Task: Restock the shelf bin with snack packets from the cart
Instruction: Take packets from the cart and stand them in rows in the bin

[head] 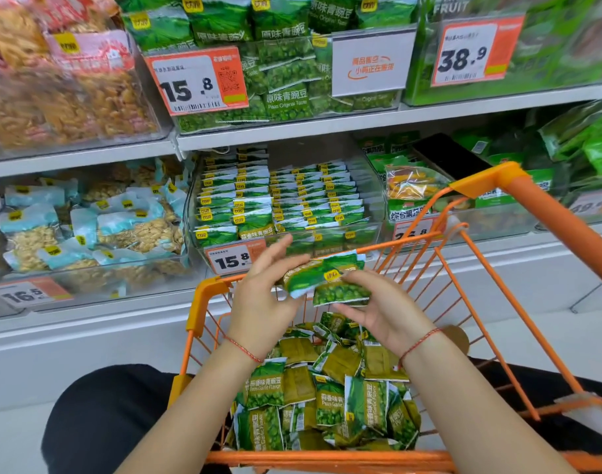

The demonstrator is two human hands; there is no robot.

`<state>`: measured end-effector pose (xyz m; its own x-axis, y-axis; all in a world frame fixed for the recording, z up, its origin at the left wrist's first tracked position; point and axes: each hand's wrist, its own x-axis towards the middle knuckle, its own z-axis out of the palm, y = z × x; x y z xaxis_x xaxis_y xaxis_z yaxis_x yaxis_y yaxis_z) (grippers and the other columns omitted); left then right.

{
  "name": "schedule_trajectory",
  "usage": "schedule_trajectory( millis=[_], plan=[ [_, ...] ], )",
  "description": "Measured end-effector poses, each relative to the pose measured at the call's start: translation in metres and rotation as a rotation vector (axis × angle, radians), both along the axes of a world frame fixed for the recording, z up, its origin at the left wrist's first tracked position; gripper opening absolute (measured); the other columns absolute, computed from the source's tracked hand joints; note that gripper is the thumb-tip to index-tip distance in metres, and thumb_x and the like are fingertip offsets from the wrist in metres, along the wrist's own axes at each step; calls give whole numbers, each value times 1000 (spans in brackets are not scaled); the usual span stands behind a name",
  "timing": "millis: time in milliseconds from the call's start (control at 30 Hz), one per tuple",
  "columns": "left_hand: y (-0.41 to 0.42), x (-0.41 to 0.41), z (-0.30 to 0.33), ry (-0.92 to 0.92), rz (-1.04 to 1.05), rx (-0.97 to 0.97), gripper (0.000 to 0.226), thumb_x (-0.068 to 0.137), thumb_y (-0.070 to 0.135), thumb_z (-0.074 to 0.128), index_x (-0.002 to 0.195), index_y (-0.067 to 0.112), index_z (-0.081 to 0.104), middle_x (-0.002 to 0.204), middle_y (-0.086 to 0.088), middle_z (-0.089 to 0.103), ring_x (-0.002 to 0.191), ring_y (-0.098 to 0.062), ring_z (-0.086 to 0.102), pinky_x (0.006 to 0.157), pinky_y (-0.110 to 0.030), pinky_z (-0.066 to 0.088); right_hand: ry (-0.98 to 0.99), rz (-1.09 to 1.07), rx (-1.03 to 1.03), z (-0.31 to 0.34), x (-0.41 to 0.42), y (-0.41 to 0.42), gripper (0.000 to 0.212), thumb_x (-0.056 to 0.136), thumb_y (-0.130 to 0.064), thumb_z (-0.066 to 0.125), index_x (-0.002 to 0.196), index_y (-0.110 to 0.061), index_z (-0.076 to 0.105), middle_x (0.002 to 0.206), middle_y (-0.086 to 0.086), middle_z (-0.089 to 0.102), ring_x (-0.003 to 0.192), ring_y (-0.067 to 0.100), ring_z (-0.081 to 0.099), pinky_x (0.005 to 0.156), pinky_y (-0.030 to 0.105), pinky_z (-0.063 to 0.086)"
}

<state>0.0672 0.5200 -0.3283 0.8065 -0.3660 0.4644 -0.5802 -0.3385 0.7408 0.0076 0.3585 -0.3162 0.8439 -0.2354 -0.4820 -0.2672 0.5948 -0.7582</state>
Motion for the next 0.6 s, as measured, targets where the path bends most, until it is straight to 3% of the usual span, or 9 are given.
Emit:
schedule_trajectory(
  millis=[67,133,200,267,333,400,500,600],
  plan=[
    [-3,-3,5,27,91,87,55,77,15,64,121,46,53,119,14,64,86,1,62,77,-27,55,-43,-50,12,-1,1,0,58,88,-8,62,139,-5,36,132,9,47,99,20,61,67,30,59],
    [-9,-6,10,39,162,236,53,86,27,63,134,43,46,91,6,72,53,-5,53,54,-30,49,-92,-95,-10,-1,2,1,66,89,-3,59,145,-11,25,114,1,48,96,17,60,78,36,57],
    [-17,-9,17,-11,216,397,54,91,34,58,141,36,39,62,7,59,51,-16,52,45,-30,40,-134,-115,-32,0,2,3,63,89,-1,59,142,-15,28,110,1,49,98,14,57,85,40,53],
    [-26,-15,24,-171,266,455,53,86,29,65,136,28,49,58,9,53,53,-21,56,42,-24,33,-160,-108,-40,0,2,5,36,89,0,58,117,-17,44,108,4,57,97,13,60,86,39,53],
    [-35,-18,20,-402,261,448,48,78,25,68,125,18,61,80,1,69,66,-22,61,44,-25,43,-196,-99,-13,0,1,7,22,90,1,55,101,-18,51,101,4,63,88,10,65,74,33,55],
    [-44,-21,11,-484,226,492,47,82,34,52,125,15,61,114,-1,69,90,-23,60,65,-32,56,-246,-112,68,0,1,7,19,92,3,48,103,-13,52,95,5,64,76,12,65,59,27,54],
    [-49,-26,9,-337,170,587,57,90,46,35,133,15,54,132,-6,58,115,-27,59,84,-39,56,-261,-170,159,3,2,6,15,94,-1,43,105,-8,50,89,7,61,77,17,59,61,30,56],
    [-50,-32,16,-59,58,631,76,89,69,14,150,25,23,158,0,20,140,-18,32,103,-37,41,-216,-192,163,3,0,6,13,96,-20,48,94,-9,56,81,5,59,81,23,59,85,45,51]
  ],
)
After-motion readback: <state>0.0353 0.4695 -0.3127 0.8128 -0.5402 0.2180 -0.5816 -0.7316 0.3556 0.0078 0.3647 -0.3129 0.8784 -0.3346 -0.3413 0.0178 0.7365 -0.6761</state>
